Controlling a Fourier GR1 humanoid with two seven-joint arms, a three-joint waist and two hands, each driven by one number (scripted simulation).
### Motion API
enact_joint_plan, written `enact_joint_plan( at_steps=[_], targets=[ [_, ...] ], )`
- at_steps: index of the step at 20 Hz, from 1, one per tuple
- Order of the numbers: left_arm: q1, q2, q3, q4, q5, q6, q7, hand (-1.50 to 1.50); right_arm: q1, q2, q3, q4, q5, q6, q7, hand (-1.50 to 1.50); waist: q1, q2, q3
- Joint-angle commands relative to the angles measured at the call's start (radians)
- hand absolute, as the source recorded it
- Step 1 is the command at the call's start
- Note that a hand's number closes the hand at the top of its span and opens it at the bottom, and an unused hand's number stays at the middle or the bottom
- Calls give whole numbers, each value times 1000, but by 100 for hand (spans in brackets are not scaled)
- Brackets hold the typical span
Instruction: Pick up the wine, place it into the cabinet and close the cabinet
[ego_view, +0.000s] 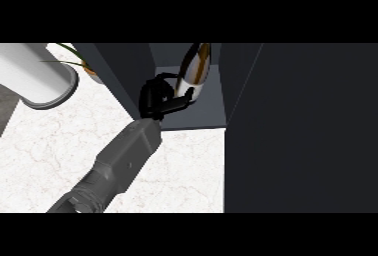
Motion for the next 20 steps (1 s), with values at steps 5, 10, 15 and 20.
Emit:
enact_joint_plan(
  at_steps=[5, 10, 15, 20],
  targets=[
    [5, 0, 40, 52, -26, -21, -160, -150, 57, -1, 11, -66, 4, 12, 0, -150, 17, -6, 0],
    [28, 15, 34, 9, -43, -38, -202, -150, 75, -2, -13, -25, 10, 35, -50, -150, 33, -11, 1],
    [84, 22, -4, -83, -73, -26, -196, -150, -1, -29, -46, -6, -4, 2, -1, -150, 59, -19, 2],
    [158, 36, -52, -247, -104, 47, -126, -150, -18, -19, -15, -49, 4, -42, 77, -150, 72, -24, 1]
  ],
)
